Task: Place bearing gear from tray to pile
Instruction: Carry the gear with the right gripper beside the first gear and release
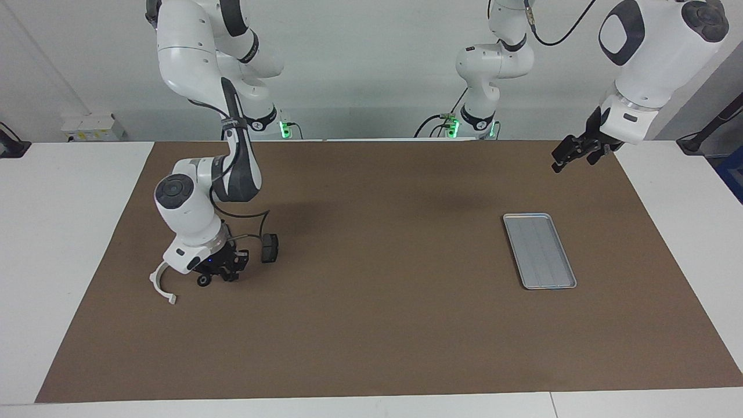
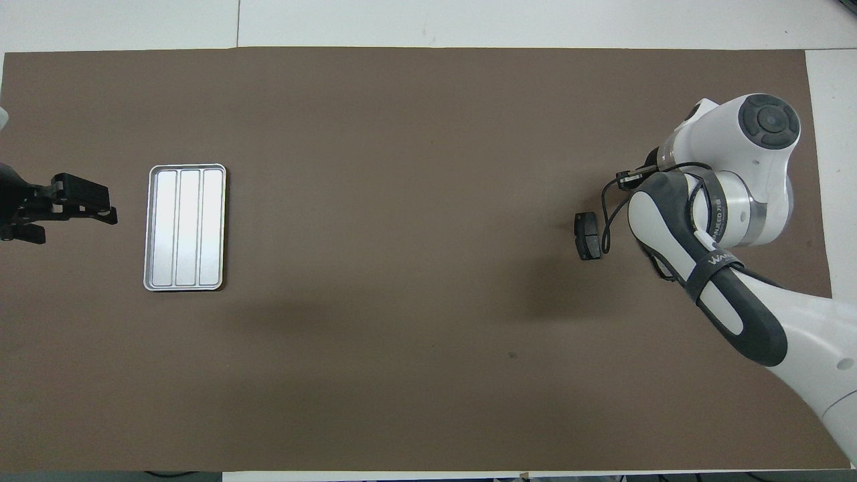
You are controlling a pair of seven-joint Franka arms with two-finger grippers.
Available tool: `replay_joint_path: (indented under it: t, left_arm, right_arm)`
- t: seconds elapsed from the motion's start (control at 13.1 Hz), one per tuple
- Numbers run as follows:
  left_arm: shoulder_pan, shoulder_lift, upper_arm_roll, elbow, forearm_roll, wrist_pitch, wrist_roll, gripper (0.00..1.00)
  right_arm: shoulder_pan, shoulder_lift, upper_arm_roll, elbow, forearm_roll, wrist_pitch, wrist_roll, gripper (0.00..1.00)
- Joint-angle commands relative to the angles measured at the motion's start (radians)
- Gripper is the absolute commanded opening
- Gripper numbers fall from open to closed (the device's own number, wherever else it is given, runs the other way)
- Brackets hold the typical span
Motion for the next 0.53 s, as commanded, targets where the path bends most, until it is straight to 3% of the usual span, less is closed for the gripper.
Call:
replay_joint_path:
  t: [0.0,0.23,0.3,0.38,0.46]
  left_arm:
    - [-0.003,-0.023,0.001,-0.023,0.018,0.006,0.0,1.0]
    - [-0.003,-0.023,0.001,-0.023,0.018,0.006,0.0,1.0]
    - [-0.003,-0.025,0.001,-0.023,0.018,0.006,0.0,1.0]
    - [-0.003,-0.025,0.001,-0.023,0.018,0.006,0.0,1.0]
    - [-0.003,-0.025,0.001,-0.023,0.018,0.006,0.0,1.0]
  right_arm:
    - [-0.023,0.001,0.016,-0.029,0.014,0.031,-0.03,0.0]
    - [-0.021,0.001,0.016,-0.035,0.014,0.031,-0.025,0.0]
    - [-0.02,-0.001,0.017,-0.034,0.014,0.028,-0.024,0.12]
    - [-0.016,-0.002,0.017,-0.031,0.014,0.023,-0.021,0.51]
    - [-0.013,-0.011,0.017,-0.028,0.016,0.014,-0.008,0.83]
